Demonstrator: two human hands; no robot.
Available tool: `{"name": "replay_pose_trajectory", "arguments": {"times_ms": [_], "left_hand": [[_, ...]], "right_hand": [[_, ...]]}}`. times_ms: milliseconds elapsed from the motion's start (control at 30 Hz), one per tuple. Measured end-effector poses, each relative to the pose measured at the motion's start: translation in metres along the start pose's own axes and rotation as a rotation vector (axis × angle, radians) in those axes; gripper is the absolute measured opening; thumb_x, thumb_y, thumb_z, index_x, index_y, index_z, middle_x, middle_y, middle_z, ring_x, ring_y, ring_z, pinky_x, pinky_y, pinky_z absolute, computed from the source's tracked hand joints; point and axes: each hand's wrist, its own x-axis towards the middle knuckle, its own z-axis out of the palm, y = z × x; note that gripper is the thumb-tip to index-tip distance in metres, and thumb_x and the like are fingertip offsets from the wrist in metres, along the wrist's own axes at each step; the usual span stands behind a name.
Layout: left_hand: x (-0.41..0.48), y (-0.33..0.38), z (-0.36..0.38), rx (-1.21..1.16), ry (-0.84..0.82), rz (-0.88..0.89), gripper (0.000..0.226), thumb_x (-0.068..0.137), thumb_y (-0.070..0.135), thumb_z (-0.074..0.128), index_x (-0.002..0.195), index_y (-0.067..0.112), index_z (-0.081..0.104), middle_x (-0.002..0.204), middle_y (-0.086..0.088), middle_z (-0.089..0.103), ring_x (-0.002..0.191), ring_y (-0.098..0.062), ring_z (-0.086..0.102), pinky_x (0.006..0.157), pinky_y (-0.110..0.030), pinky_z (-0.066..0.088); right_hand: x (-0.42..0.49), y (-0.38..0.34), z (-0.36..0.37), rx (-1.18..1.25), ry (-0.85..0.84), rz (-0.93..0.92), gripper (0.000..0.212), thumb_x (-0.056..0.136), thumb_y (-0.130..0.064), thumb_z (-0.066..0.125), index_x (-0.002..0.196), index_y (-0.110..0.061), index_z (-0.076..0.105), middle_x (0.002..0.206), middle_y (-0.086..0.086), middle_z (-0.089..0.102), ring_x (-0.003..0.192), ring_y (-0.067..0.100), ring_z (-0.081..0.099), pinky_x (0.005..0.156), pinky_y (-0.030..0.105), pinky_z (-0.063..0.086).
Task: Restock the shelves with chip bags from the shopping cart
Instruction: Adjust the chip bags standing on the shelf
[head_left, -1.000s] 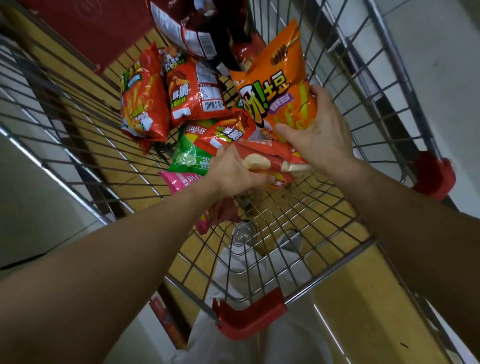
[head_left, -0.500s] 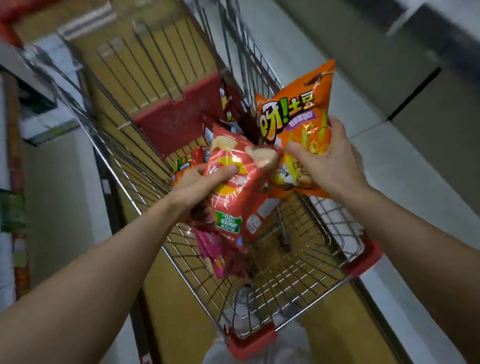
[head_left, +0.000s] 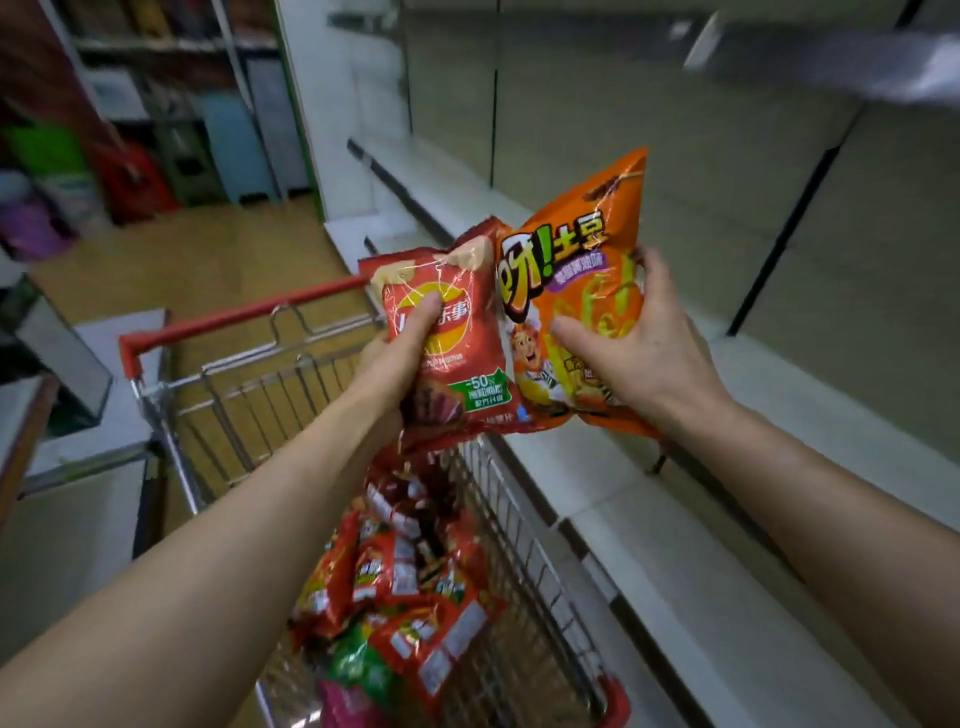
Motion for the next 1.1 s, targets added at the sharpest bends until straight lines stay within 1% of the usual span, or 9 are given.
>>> {"name": "replay_pose_trajectory", "arguments": {"times_ms": [167,267,367,533,700,800,867,1033,1100], "left_hand": [[-0.018,0.061,0.053,-0.005,-0.21,0.195,0.082,0.061,0.029,0.083,0.133,0.013,0.048,0.108,-0.009,0.071,0.09,-0.024,0.072,0.074,-0.036,0.058],[-0.033,0.092,0.084,-0.01,-0.282,0.288,0.077,0.063,0.029,0.076,0.133,0.014,0.046,0.112,-0.01,0.07,0.092,-0.025,0.072,0.074,-0.037,0.059],[-0.049,0.125,0.113,-0.005,-0.326,0.348,0.071,0.064,0.034,0.076,0.128,0.015,0.051,0.1,-0.007,0.074,0.086,-0.025,0.073,0.073,-0.039,0.059],[-0.073,0.172,0.168,0.112,-0.482,0.341,0.052,0.072,0.038,0.072,0.116,0.015,0.056,0.086,-0.005,0.076,0.073,-0.021,0.073,0.059,-0.032,0.059],[-0.091,0.192,0.221,0.133,-0.569,0.349,0.064,0.073,0.042,0.073,0.127,0.01,0.056,0.102,-0.012,0.074,0.083,-0.026,0.073,0.071,-0.041,0.059],[-0.101,0.202,0.247,0.143,-0.626,0.28,0.05,0.081,0.046,0.067,0.113,0.007,0.066,0.094,-0.013,0.075,0.072,-0.024,0.072,0.067,-0.04,0.06],[-0.104,0.21,0.256,0.16,-0.657,0.228,0.041,0.084,0.047,0.064,0.098,0.009,0.068,0.083,-0.011,0.075,0.062,-0.022,0.071,0.056,-0.037,0.06],[-0.104,0.219,0.268,0.22,-0.675,0.179,0.048,0.068,0.047,0.072,0.096,0.008,0.067,0.081,-0.012,0.074,0.058,-0.023,0.071,0.053,-0.037,0.059],[-0.104,0.221,0.275,0.234,-0.671,0.166,0.045,0.072,0.047,0.072,0.093,0.008,0.066,0.078,-0.013,0.074,0.056,-0.023,0.07,0.054,-0.038,0.06]], "right_hand": [[0.019,-0.031,-0.073,-0.036,0.16,-0.127,0.098,0.071,-0.065,0.07,0.147,-0.033,0.016,0.14,-0.003,0.048,0.116,0.021,0.058,0.093,0.049,0.051],[0.024,-0.045,-0.113,-0.068,0.262,-0.159,0.1,0.07,-0.067,0.069,0.148,-0.034,0.014,0.142,-0.003,0.047,0.117,0.021,0.057,0.092,0.052,0.051],[0.026,-0.06,-0.157,-0.072,0.319,-0.141,0.093,0.075,-0.063,0.068,0.147,-0.031,0.019,0.134,-0.004,0.052,0.111,0.018,0.057,0.093,0.044,0.05],[0.018,-0.074,-0.237,-0.099,0.404,-0.063,0.076,0.076,-0.064,0.065,0.138,-0.029,0.036,0.121,-0.004,0.058,0.109,0.024,0.058,0.093,0.041,0.047],[0.0,-0.071,-0.284,-0.219,0.416,0.023,0.072,0.073,-0.065,0.067,0.132,-0.031,0.043,0.121,-0.002,0.062,0.109,0.026,0.06,0.094,0.041,0.048],[-0.011,-0.069,-0.304,-0.294,0.387,0.06,0.074,0.066,-0.069,0.066,0.128,-0.032,0.049,0.118,-0.002,0.065,0.106,0.025,0.062,0.091,0.039,0.05],[-0.015,-0.069,-0.313,-0.345,0.358,0.085,0.075,0.066,-0.072,0.065,0.127,-0.033,0.049,0.116,-0.004,0.065,0.105,0.023,0.063,0.091,0.039,0.051],[-0.016,-0.071,-0.324,-0.41,0.28,0.143,0.071,0.067,-0.075,0.064,0.12,-0.031,0.05,0.108,-0.005,0.065,0.096,0.019,0.064,0.086,0.041,0.054],[-0.014,-0.074,-0.326,-0.433,0.265,0.154,0.069,0.069,-0.074,0.064,0.119,-0.029,0.051,0.107,-0.006,0.064,0.095,0.017,0.063,0.085,0.038,0.054]]}}
